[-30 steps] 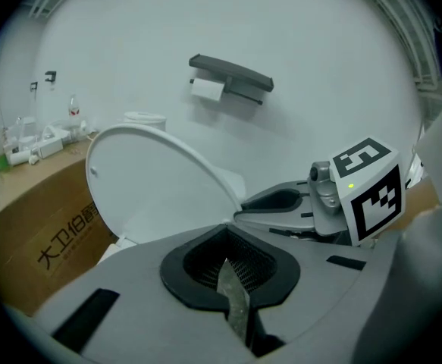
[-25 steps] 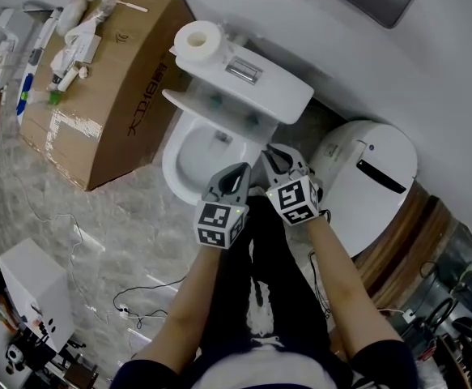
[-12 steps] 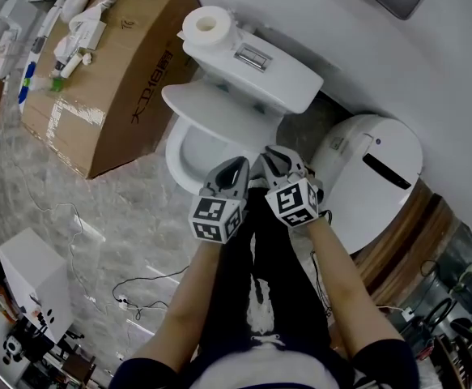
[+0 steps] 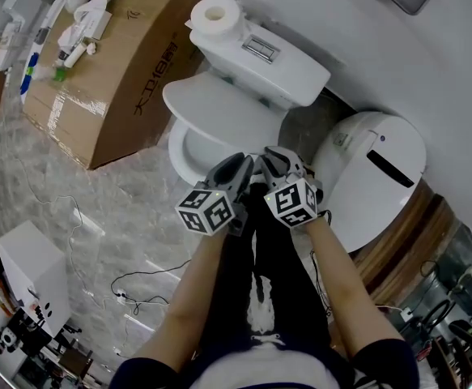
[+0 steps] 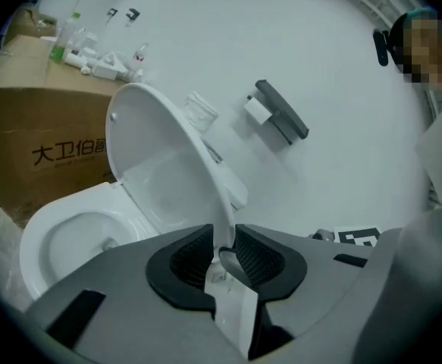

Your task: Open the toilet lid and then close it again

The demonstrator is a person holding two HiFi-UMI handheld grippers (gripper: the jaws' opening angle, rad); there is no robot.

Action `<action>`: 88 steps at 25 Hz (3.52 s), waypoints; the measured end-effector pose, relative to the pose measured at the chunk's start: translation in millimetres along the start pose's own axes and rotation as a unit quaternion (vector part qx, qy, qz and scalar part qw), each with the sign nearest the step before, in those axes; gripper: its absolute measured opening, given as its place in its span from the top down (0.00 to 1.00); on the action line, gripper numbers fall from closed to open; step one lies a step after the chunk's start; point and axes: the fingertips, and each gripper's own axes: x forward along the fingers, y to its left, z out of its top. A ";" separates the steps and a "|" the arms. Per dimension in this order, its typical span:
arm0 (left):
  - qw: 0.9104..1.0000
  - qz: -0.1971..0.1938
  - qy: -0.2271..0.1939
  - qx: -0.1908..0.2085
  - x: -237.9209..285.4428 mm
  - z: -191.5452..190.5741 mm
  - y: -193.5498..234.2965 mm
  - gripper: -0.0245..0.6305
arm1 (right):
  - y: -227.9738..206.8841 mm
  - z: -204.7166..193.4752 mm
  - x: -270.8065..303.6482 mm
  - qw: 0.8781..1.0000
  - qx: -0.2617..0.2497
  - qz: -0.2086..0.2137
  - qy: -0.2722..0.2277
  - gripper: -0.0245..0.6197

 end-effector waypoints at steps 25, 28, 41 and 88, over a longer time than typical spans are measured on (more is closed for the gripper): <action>0.997 0.068 0.041 -0.013 -29.8 -43.0 39.0 0.82 | 68.1 -24.8 15.7 0.997 -0.022 0.056 0.040 0.85; 0.996 0.074 0.050 -0.014 -33.3 -49.0 44.5 0.81 | 75.1 -26.8 16.9 0.997 -0.016 0.068 0.044 0.84; 0.991 0.105 0.073 -0.042 -51.2 -76.6 69.3 0.81 | 96.0 -38.7 10.9 0.995 0.018 0.077 0.059 0.87; 0.958 0.169 0.151 -0.174 -75.0 -188.3 175.9 0.73 | 136.6 -48.2 58.5 0.988 -0.002 0.133 0.078 0.92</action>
